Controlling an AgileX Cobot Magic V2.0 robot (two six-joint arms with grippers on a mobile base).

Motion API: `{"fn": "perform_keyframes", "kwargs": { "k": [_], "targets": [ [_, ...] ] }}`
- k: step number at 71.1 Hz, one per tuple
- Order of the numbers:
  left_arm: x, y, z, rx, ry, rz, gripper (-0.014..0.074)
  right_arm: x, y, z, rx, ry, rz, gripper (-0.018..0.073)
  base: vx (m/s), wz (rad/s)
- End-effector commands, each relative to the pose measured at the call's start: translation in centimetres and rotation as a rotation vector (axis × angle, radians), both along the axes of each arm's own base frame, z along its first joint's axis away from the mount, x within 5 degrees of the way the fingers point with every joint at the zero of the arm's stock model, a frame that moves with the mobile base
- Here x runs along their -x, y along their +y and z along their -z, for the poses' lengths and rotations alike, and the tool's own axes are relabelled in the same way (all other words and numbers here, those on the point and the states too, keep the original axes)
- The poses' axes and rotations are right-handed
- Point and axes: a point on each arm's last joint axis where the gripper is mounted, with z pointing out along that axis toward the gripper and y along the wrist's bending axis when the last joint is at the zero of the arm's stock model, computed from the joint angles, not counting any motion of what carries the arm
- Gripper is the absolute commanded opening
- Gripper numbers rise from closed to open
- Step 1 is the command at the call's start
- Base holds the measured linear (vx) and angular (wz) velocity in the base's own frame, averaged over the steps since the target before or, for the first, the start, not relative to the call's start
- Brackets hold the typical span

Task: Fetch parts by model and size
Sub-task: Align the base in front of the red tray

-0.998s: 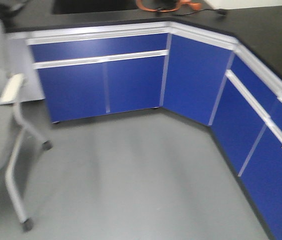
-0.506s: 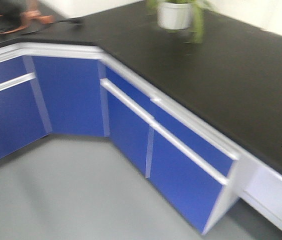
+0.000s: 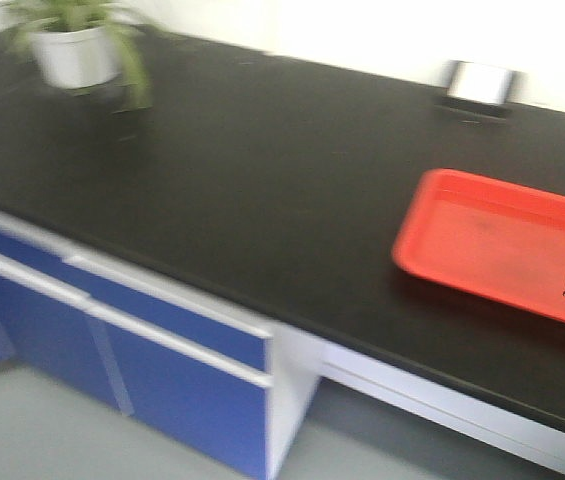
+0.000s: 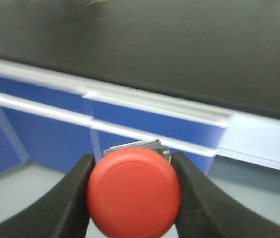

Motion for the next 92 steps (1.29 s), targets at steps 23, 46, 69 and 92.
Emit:
{"fn": "perform_keyframes", "kwargs": {
  "k": [23,46,69,92],
  "targets": [
    [-0.37,-0.12,-1.37,0.024,-0.09,0.003,-0.0006,-0.18,0.03,-1.61,-0.002,-0.104,-0.004,-0.001,0.08,-0.83],
    [-0.37,-0.12,-1.37,0.024,-0.09,0.003,-0.0006,-0.18,0.03,-1.61,-0.002,-0.104,-0.004,-0.001,0.05,-0.4],
    [-0.37,-0.12,-1.37,0.024,-0.09,0.003,-0.0006,-0.18,0.03,-1.61,-0.002,-0.104,-0.004,-0.001,0.09,-0.16],
    [-0.37,-0.12,-1.37,0.024,-0.09,0.003,-0.0006,-0.18,0.03,-1.61,-0.002,-0.104,-0.004,-0.001,0.13,0.04]
  ]
}}
